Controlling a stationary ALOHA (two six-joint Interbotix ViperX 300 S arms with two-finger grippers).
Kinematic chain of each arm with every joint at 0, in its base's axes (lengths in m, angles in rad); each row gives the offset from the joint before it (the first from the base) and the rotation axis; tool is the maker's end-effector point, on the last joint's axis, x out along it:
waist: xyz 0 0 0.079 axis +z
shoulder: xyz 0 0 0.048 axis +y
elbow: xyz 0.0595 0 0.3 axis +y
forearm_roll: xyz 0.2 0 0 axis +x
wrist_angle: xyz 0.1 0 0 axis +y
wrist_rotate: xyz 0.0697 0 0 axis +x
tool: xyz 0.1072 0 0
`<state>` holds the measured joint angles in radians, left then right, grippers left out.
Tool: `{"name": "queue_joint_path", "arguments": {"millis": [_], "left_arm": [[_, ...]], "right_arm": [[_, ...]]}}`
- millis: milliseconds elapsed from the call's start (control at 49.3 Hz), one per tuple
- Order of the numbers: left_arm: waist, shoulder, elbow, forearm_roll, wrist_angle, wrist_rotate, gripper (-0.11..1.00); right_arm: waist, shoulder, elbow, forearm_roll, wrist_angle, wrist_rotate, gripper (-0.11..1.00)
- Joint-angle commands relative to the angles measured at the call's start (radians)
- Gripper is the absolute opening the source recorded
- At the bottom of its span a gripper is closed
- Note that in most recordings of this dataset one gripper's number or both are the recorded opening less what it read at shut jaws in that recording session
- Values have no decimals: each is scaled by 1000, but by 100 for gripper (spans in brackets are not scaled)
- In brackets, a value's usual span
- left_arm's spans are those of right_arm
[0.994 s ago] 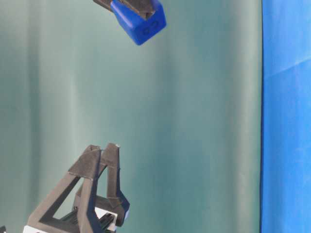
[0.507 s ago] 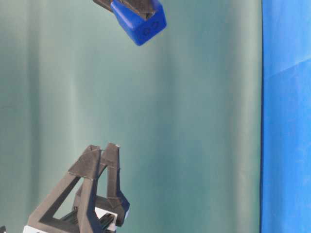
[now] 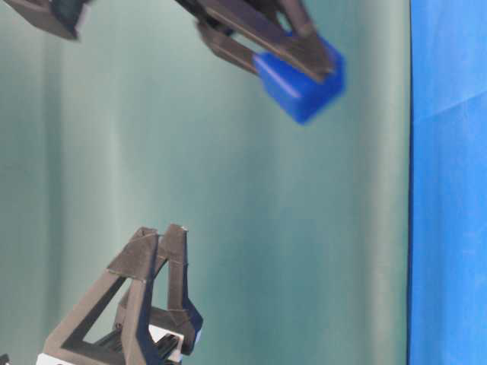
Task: Handover the blue block to the right arm after grasping it with the left arm, then place it in the designated position.
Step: 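Lower the cube to the table center and open the right gripper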
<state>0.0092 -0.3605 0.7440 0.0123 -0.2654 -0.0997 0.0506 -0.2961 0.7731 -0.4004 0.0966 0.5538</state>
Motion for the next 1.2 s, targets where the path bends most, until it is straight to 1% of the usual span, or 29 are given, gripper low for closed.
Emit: {"name": "queue_joint_path", "arguments": {"millis": [0, 284, 426, 832, 974, 1176], "left_arm": [[-2, -20, -9, 2, -8, 2, 93], [0, -20, -9, 2, -8, 2, 93], [0, -20, -11, 2, -8, 2, 93], [0, -20, -9, 2, -9, 0, 93], [0, -20, -9, 2, -9, 0, 93], [0, -20, -9, 2, -9, 0, 93]], "right_arm": [[-3, 48, -11, 3, -64, 2, 51], [-26, 236, -18, 41, -245, 2, 51], [-28, 302, -29, 60, -301, 2, 51], [-37, 448, -69, 78, -416, 0, 51], [-44, 476, -81, 89, -431, -2, 51], [-44, 499, -92, 89, -433, -5, 51]]}}
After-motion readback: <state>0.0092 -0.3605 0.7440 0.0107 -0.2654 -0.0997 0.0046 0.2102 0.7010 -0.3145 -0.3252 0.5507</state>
